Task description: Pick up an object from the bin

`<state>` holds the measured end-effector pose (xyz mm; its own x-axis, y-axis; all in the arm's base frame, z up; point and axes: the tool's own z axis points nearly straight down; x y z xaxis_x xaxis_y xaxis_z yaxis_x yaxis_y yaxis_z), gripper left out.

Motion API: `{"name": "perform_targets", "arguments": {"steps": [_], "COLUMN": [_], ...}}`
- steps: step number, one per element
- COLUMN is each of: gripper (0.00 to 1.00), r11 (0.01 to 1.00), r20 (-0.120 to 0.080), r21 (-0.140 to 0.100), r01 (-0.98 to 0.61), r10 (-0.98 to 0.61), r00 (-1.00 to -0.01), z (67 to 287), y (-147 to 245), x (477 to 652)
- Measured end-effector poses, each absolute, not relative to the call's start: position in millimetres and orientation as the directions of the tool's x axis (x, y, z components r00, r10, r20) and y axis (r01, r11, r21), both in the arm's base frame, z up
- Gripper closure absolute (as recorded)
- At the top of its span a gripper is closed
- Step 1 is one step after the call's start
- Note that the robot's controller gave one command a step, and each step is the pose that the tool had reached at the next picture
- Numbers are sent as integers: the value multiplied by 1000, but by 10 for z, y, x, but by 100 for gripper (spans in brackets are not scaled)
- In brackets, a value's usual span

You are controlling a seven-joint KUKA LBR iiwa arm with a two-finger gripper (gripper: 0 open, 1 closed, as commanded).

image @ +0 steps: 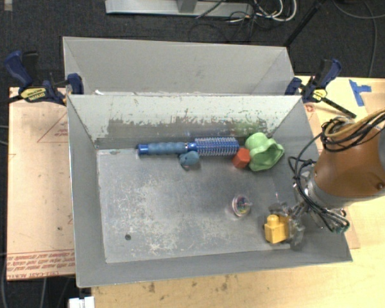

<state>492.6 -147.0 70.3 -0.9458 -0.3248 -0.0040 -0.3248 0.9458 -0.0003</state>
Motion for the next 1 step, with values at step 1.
{"name": "perform_targets", "arguments": {"steps": [1], "gripper": [100], "r11": [932], "r20": [-9], "r21": [-5], "r01": [-362], "r10": [-362], "r00": [-932], "z": [2060], "y": [-1386], "x": [4885]}}
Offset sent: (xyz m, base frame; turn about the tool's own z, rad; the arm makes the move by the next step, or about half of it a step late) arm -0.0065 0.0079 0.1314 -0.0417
